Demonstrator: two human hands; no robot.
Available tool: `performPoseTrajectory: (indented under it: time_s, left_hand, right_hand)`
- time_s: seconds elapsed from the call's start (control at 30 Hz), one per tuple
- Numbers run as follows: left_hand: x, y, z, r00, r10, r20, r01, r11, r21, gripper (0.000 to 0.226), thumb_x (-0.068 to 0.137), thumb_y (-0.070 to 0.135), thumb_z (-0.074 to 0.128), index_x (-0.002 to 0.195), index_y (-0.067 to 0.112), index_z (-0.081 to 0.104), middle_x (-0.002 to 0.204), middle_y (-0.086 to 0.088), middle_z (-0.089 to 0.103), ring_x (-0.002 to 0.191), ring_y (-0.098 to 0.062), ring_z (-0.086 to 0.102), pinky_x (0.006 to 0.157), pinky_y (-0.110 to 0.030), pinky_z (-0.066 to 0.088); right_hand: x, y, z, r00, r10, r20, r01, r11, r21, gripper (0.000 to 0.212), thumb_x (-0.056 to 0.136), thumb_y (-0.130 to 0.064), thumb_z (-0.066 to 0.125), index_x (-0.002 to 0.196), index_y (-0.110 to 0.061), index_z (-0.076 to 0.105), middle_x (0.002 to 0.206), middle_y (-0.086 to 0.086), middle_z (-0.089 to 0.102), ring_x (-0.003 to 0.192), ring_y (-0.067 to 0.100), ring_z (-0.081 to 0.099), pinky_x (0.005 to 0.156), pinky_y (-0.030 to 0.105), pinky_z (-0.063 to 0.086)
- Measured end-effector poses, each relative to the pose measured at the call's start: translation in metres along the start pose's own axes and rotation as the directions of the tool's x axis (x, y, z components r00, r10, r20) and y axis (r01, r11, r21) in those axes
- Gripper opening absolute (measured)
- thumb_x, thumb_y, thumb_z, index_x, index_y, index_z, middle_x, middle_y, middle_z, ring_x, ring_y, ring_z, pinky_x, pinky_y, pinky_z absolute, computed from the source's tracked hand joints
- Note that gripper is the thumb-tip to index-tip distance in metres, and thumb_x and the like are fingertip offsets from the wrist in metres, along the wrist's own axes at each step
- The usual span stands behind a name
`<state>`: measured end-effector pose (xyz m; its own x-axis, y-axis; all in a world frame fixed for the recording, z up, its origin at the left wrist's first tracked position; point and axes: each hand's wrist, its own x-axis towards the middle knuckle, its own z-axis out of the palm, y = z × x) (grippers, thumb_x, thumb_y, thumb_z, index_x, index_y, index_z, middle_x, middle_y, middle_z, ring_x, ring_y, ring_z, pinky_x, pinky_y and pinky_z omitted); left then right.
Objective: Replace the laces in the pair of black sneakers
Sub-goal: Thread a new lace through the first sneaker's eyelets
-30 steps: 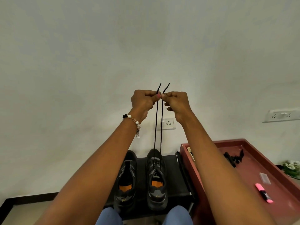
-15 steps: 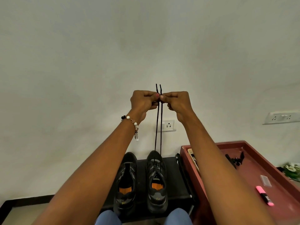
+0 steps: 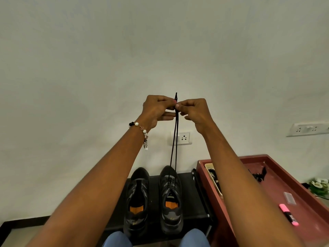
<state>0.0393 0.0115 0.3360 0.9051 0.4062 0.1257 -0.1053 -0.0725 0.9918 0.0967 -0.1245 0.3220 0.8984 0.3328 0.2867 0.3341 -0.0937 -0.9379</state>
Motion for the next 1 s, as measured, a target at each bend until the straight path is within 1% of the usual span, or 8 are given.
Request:
performPoseTrajectory:
  time_s: [0.2, 0.3, 0.4, 0.5, 0.57, 0.67, 0.8, 1.0]
  left_hand:
    - [0.003, -0.005, 0.003, 1.000, 0.002, -0.029, -0.002, 1.000, 0.007, 0.014, 0.088, 0.019, 0.069, 0.096, 0.009, 0.073, 0.095, -0.007, 0.073, 0.081, -0.023, 0.073, 0.072, -0.036, 0.061]
    - [0.004, -0.007, 0.004, 0.999, 0.024, -0.030, -0.024, 1.000, 0.001, 0.011, 0.090, 0.016, 0.065, 0.095, 0.008, 0.071, 0.096, -0.007, 0.072, 0.079, -0.021, 0.072, 0.069, -0.033, 0.060]
    - [0.003, -0.005, 0.003, 0.996, 0.075, 0.038, -0.077, 0.996, 0.040, 0.013, 0.089, 0.016, 0.068, 0.096, 0.005, 0.071, 0.095, -0.009, 0.071, 0.075, -0.023, 0.072, 0.065, -0.030, 0.058]
    - [0.004, -0.004, 0.004, 0.993, 0.096, 0.071, -0.101, 0.992, 0.070, 0.013, 0.086, 0.014, 0.071, 0.094, 0.003, 0.073, 0.090, -0.012, 0.073, 0.074, -0.025, 0.072, 0.066, -0.029, 0.058]
    - [0.005, -0.005, 0.006, 0.995, 0.091, 0.049, -0.094, 0.994, 0.061, 0.012, 0.085, 0.012, 0.072, 0.092, 0.002, 0.073, 0.087, -0.015, 0.073, 0.074, -0.025, 0.072, 0.066, -0.030, 0.058]
    - [0.003, -0.006, 0.011, 0.993, 0.115, -0.031, -0.113, 0.992, 0.053, 0.010, 0.082, 0.007, 0.074, 0.090, 0.001, 0.073, 0.083, -0.016, 0.073, 0.068, -0.024, 0.073, 0.061, -0.026, 0.057]
    - [0.004, -0.005, 0.015, 0.972, 0.231, -0.034, -0.219, 0.953, 0.209, 0.007, 0.080, 0.002, 0.075, 0.088, 0.001, 0.075, 0.073, -0.011, 0.071, 0.058, -0.016, 0.071, 0.057, -0.022, 0.057]
    - [0.006, 0.001, 0.011, 0.975, 0.218, 0.030, -0.216, 0.921, 0.325, 0.009, 0.081, 0.000, 0.074, 0.089, -0.002, 0.073, 0.075, -0.015, 0.071, 0.056, -0.015, 0.069, 0.054, -0.019, 0.055]
  right_hand:
    - [-0.002, 0.000, 0.002, 0.999, 0.051, -0.017, -0.049, 0.996, 0.071, 0.008, 0.085, -0.018, 0.072, 0.088, -0.010, 0.074, 0.084, 0.007, 0.074, 0.077, 0.019, 0.069, 0.073, 0.032, 0.051]
    - [-0.002, 0.003, 0.002, 0.990, 0.099, -0.102, -0.085, 0.987, 0.133, 0.009, 0.087, -0.013, 0.069, 0.088, -0.004, 0.072, 0.080, 0.012, 0.073, 0.067, 0.021, 0.070, 0.070, 0.033, 0.055]
    - [0.001, 0.004, 0.000, 0.987, 0.039, -0.156, -0.032, 0.999, 0.044, 0.006, 0.085, -0.008, 0.072, 0.084, -0.003, 0.073, 0.073, 0.011, 0.071, 0.056, 0.018, 0.065, 0.063, 0.028, 0.055]
    - [0.001, 0.001, 0.001, 0.993, -0.046, -0.105, 0.037, 0.995, -0.088, 0.003, 0.083, -0.007, 0.074, 0.082, -0.004, 0.074, 0.072, 0.010, 0.071, 0.055, 0.016, 0.064, 0.063, 0.029, 0.056]
    - [0.000, 0.001, 0.002, 0.992, -0.103, -0.075, 0.091, 0.984, -0.150, 0.003, 0.082, -0.005, 0.073, 0.081, -0.003, 0.076, 0.072, 0.009, 0.072, 0.056, 0.016, 0.065, 0.068, 0.034, 0.059]
    - [-0.001, 0.003, 0.004, 0.986, -0.118, -0.115, 0.104, 0.987, -0.121, 0.002, 0.081, -0.003, 0.074, 0.082, -0.003, 0.073, 0.070, 0.010, 0.071, 0.059, 0.020, 0.068, 0.072, 0.039, 0.061]
    - [-0.003, 0.006, 0.004, 0.979, -0.087, -0.182, 0.078, 0.995, -0.057, 0.020, 0.079, -0.001, 0.076, 0.093, 0.002, 0.062, 0.070, 0.014, 0.069, 0.065, 0.027, 0.071, 0.069, 0.035, 0.060]
    - [-0.004, 0.013, -0.001, 0.981, -0.160, -0.110, 0.150, 0.984, -0.091, 0.038, 0.082, 0.000, 0.073, 0.106, -0.008, 0.045, 0.074, 0.017, 0.070, 0.066, 0.025, 0.069, 0.075, 0.037, 0.059]
